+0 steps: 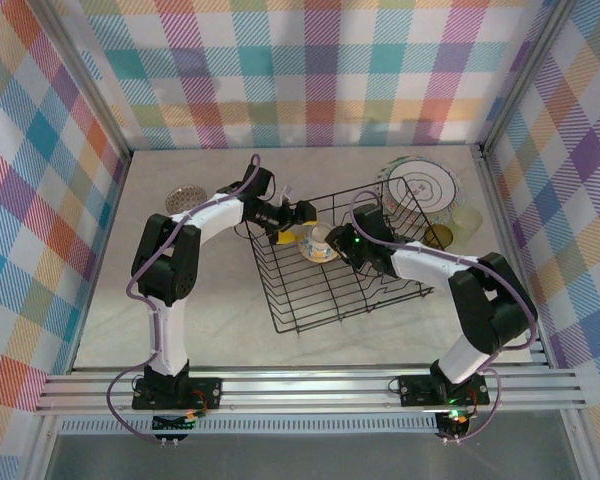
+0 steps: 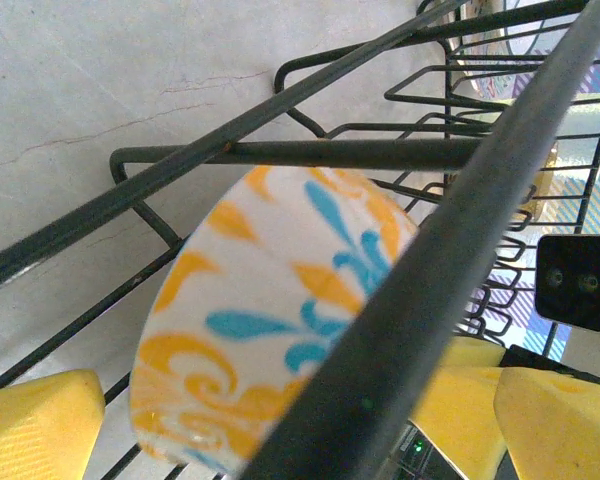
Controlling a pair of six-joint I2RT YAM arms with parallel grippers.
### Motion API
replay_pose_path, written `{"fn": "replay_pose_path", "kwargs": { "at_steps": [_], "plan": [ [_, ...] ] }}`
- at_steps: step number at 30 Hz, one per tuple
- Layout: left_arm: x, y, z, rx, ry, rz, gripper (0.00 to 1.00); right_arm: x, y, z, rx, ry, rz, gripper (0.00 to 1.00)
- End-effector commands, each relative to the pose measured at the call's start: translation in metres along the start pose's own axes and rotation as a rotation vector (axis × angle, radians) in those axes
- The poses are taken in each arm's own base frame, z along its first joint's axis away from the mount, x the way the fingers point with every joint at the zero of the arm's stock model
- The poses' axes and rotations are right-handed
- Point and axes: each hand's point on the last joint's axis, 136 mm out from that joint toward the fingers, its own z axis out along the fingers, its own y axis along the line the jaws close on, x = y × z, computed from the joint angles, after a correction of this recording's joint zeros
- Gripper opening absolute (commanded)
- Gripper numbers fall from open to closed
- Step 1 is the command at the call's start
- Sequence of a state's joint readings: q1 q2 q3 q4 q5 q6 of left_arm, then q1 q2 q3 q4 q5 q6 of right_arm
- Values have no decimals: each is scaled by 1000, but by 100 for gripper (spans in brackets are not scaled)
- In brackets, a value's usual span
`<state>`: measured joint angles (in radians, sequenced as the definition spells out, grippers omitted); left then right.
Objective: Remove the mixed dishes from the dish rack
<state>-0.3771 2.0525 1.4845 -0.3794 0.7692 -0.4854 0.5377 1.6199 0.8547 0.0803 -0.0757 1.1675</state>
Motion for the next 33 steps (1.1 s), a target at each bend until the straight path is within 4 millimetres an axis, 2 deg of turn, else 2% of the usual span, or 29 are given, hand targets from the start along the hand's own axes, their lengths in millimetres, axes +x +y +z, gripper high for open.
{"fn": "replay_pose_path", "kwargs": {
  "at_steps": [1, 8, 25, 33],
  "plan": [
    [-4, 2, -23, -43, -35, -20, 100, 31, -111, 6, 343, 91, 87, 20],
    [-1, -1, -20, -21, -21, -21, 100, 31, -115, 8, 329, 96, 110, 17],
    [2, -11, 5, 121, 21, 28, 99, 34, -120, 14, 308, 113, 131, 15],
    [3, -26, -1, 198, 5, 30, 96, 33, -122, 15, 299, 120, 141, 15]
  ]
}}
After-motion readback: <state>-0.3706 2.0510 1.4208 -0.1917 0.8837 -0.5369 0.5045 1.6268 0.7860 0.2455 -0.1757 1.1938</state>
